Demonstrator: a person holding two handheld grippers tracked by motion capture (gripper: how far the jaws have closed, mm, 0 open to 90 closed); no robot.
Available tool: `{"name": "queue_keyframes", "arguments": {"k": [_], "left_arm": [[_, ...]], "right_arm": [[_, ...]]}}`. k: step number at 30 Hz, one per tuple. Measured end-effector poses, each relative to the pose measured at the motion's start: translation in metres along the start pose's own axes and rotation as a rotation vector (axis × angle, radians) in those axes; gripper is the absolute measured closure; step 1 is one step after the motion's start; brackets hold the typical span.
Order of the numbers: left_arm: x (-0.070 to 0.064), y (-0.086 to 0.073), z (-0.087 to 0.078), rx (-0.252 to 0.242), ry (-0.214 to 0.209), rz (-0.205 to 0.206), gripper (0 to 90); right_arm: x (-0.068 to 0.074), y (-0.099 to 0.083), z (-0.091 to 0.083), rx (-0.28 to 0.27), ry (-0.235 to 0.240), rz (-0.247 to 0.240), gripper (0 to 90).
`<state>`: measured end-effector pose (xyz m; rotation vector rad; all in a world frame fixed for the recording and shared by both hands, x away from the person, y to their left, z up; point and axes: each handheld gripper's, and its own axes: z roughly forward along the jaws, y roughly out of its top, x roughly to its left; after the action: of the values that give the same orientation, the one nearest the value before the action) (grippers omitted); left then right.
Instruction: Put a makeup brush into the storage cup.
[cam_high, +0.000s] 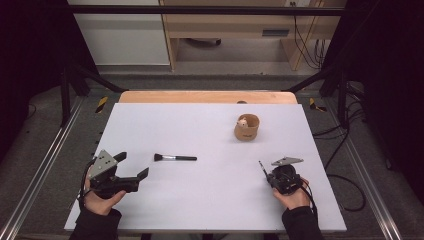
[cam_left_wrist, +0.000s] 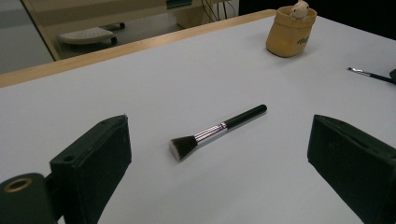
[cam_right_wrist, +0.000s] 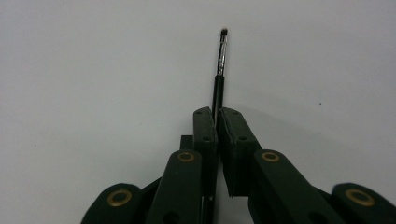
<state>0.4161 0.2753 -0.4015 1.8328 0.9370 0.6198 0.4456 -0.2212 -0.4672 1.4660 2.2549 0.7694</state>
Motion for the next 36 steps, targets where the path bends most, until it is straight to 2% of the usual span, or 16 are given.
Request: {"name": "queue_keyframes", "arguments": {"k": [5,9,13,18,21,24,29,31,36], "left_arm": [[0.0,0.0,0.0,0.0,0.0,0.002,5.4],[-0.001,0.0,0.001,0.003,-0.003,0.002,5.4],[0.0,0.0,0.002,0.007,-0.004,0.005,5.4],[0.0,0.0,0.002,0.006,-0.007,0.009,5.7],[0.0,0.001,0.001,0.004,-0.008,0.006,5.7],[0.0,0.0,0.003,0.011,-0.007,0.008,5.7],[0.0,0.0,0.004,0.017,-0.01,0.01,5.6],[-0.001,0.0,0.005,0.019,-0.011,0.009,5.6],[0.0,-0.001,0.006,0.025,-0.012,0.013,5.5]], "right_arm": [[-0.002,-0.001,0.0,-0.006,0.018,-0.008,85.3],[-0.001,-0.001,0.0,-0.004,0.014,-0.011,84.0],[-0.001,0.0,0.001,-0.009,0.01,-0.011,75.5],[-0.001,0.007,-0.003,-0.016,-0.002,-0.038,64.7],[0.0,0.013,-0.007,-0.015,0.006,-0.03,60.6],[-0.002,0.02,-0.009,0.016,0.014,-0.032,57.0],[-0.003,0.033,-0.008,0.078,0.009,-0.071,53.6],[-0.003,0.037,-0.006,0.106,0.0,-0.084,53.1],[-0.001,0.046,-0.001,0.174,0.011,-0.102,53.4]]}}
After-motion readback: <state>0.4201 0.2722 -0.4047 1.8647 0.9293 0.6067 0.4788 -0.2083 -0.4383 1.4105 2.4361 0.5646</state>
